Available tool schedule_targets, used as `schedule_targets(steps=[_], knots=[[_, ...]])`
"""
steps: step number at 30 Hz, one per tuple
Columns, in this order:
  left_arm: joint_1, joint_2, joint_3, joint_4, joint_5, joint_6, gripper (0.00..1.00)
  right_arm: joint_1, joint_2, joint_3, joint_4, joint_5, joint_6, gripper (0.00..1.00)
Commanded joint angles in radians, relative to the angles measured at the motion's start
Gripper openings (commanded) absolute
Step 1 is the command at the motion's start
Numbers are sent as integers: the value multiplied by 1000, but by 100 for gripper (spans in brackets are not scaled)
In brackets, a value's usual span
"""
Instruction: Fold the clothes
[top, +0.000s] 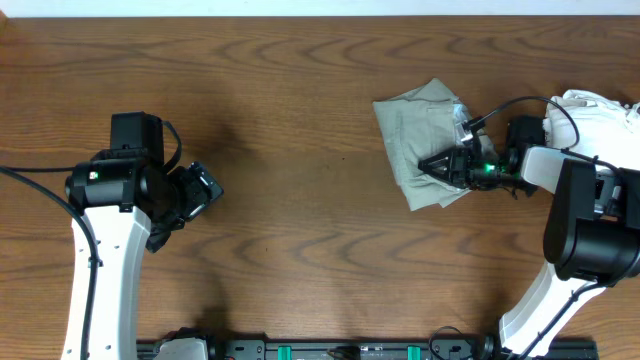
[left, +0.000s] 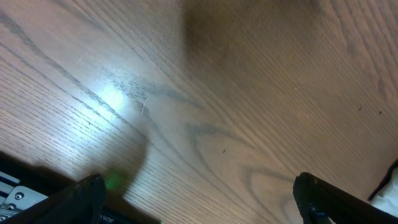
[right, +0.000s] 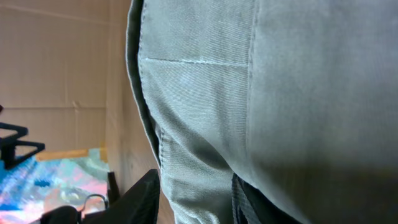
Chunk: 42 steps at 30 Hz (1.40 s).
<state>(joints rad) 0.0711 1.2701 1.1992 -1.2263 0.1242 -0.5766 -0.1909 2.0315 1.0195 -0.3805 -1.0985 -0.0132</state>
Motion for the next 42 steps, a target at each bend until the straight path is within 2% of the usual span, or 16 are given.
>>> schedule_targets(steps=[1, 6, 9, 11, 16, 19, 25, 31, 36, 42], knots=[[5, 4, -3, -2, -2, -5, 98, -25, 12, -2, -3, 34, 10, 36], [5, 4, -3, -2, -2, -5, 98, 1, -170, -2, -36, -31, -10, 36], [5, 4, -3, -1, -2, -5, 98, 16, -326, 5, -32, 24, 68, 37], [5, 4, -3, -1, -2, -5, 98, 21, -420, 16, -32, 132, 133, 40], [5, 4, -3, -2, -2, -5, 98, 20, -567, 31, -75, 608, 219, 47], [5, 4, -3, -2, -2, -5, 98, 20, -557, 31, -87, 761, 219, 47], [5, 4, -3, 2, -2, -5, 98, 19, -421, 31, -27, 790, 220, 46], [5, 4, -4, 2, -2, -5, 98, 19, -294, 32, 71, 911, 273, 46], [5, 4, -4, 11, -2, -5, 98, 20, -279, 34, 91, 1007, 273, 46], [5, 4, -5, 13, -2, -5, 98, 20, -278, 34, 123, 1102, 206, 47]])
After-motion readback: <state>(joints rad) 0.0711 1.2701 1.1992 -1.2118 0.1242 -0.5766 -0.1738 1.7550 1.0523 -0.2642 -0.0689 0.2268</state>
